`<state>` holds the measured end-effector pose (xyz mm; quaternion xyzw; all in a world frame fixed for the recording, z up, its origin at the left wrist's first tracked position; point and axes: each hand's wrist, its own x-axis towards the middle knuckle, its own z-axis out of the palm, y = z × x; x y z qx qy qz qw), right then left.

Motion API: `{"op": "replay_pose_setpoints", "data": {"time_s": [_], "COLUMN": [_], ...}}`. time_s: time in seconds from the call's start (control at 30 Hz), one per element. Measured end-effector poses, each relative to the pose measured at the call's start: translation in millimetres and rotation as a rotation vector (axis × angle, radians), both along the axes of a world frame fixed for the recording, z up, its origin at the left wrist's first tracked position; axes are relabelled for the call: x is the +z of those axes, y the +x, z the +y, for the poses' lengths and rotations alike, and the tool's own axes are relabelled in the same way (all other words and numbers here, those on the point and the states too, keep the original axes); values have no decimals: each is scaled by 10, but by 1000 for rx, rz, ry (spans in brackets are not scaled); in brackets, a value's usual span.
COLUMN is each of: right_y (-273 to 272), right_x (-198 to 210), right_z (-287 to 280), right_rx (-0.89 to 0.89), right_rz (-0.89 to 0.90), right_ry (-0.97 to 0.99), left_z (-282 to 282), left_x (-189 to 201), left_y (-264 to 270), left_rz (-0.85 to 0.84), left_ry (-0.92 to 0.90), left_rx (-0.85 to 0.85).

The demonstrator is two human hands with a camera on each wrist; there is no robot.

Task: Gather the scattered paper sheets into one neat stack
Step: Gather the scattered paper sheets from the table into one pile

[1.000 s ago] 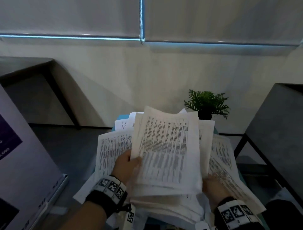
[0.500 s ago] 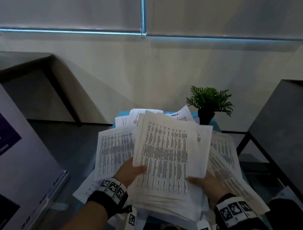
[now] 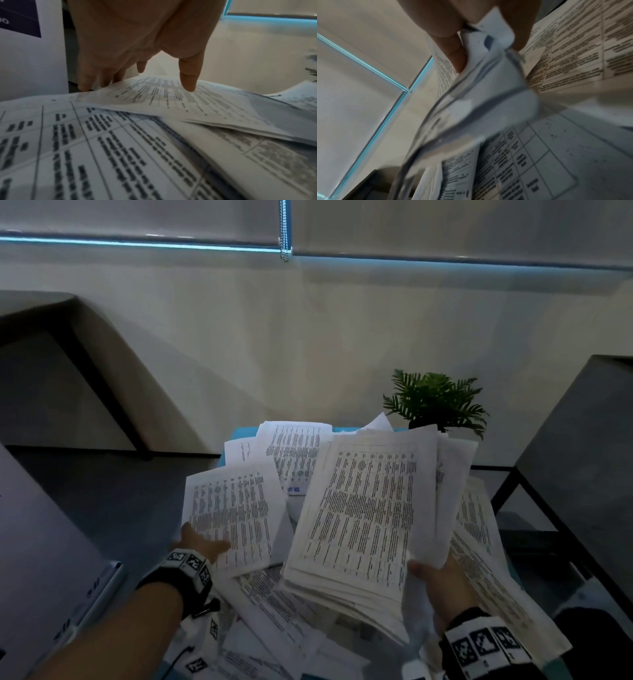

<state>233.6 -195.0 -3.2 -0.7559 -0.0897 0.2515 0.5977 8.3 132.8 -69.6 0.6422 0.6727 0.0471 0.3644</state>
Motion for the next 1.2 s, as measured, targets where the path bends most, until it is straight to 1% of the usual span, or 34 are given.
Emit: {"op": "replay_pose_setpoints", "data": {"time_s": [0.07,0.13,0.17,0.23,0.27,0.3,0.37,0.4,0.47,0.5,0.57,0.6,0.67,0.77,0.87,0.9,0.97,1.03,1.1,1.17,1.2], "right_y": [2,31,29,16,0,-3,-31,-47,-35,-27,-1,8,24,26,8,-7,-58,-102,-158,-197,-215], "right_x": [-9,-25,-18,-14,5,6,57,89,65,42,-12,-43,-91,-49,62,83,108,126,185,251,272], "right_z": [13,5,10,2,-2,-8,-12,-16,-30,-38,-41,-39,-45,-81,-142,-145,-142,-151,-165,-182,-185], "right_rx": [-6,3,-3,-29,-33,-37,-57,-57,-72,-55,-31,-33,-21,-22,-85,-96,-80,-49,18,105,147], "right_rz": [32,41,48,57,67,78,103,106,96,108,93,75,90,92,52,50,50,98,172,214,239], "right_ry": [-5,-48,-51,-14,-4,7,30,42,40,45,17,2,-22,-51,-91,-109,-110,-79,-11,51,88], "left_z": [3,-15,19,193,183,142,-111,-197,-270,-255,-239,-223,-223,-255,-383,-435,-586,-742,-938,-1160,-1252], "left_x": [-2,6,-78,-385,-373,-312,44,155,269,285,329,358,457,598,778,821,942,995,1081,1113,1101], "left_y": [2,-11,-26,-74,-73,-66,-16,-4,20,33,58,63,80,65,6,-4,27,117,222,302,334], "left_rz": [18,18,10,-34,-50,-85,-152,-205,-337,-381,-401,-419,-505,-635,-795,-857,-905,-860,-752,-741,-737], "left_ry": [-22,-7,11,71,113,171,266,295,245,188,55,18,46,121,257,252,243,191,147,138,142], "left_rx": [1,-8,-5,1,3,6,13,30,77,111,127,137,137,122,182,173,80,-74,-234,-338,-360]}}
